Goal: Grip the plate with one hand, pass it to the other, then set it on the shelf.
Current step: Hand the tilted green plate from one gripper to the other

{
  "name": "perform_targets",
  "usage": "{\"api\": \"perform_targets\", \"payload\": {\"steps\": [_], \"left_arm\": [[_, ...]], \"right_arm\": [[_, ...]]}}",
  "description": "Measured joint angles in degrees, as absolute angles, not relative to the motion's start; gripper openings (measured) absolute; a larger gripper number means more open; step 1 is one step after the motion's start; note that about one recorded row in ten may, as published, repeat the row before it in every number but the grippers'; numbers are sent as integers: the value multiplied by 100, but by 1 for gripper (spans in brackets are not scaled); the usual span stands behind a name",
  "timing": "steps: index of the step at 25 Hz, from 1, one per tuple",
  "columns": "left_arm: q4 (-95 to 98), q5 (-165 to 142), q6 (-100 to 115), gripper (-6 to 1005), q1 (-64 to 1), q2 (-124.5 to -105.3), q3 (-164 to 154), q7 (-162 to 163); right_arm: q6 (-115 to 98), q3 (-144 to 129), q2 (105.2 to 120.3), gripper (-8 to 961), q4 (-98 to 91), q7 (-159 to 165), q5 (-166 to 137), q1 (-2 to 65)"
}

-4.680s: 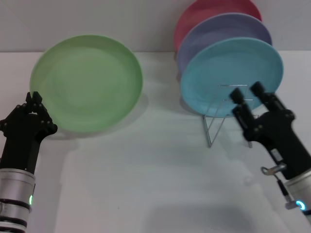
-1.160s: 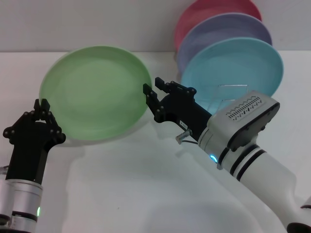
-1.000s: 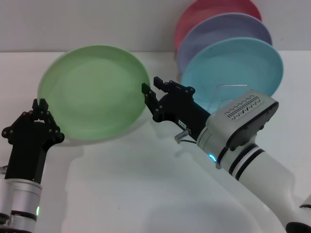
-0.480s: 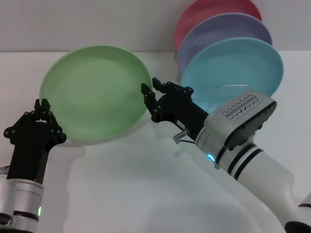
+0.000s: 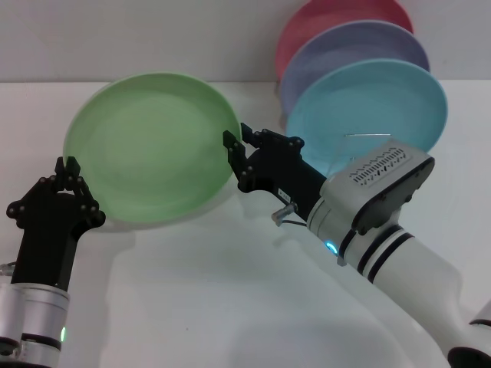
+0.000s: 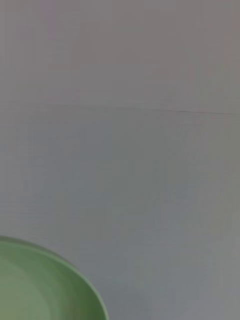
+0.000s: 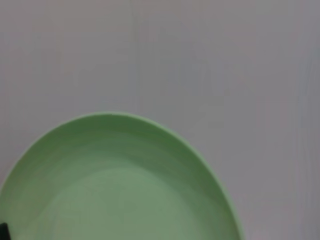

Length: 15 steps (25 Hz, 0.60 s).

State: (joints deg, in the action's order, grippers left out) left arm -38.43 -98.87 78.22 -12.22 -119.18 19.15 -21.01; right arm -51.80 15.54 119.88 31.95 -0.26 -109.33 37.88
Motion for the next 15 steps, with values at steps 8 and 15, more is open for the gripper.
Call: {"api": "perform_targets", "payload": {"steps": [8,15], "left_arm": [[-3841,-9887,7822,34,-1218,-11918,1907,-2101],[-3831,-9888,7822,34,-1221,-11918,1902,-2096]], "right_arm": [[-5158,1601,11988,199,3198,-27,-10933,3788],[-5084,1635,11988,171,3203,-27,-10933,3795]]}}
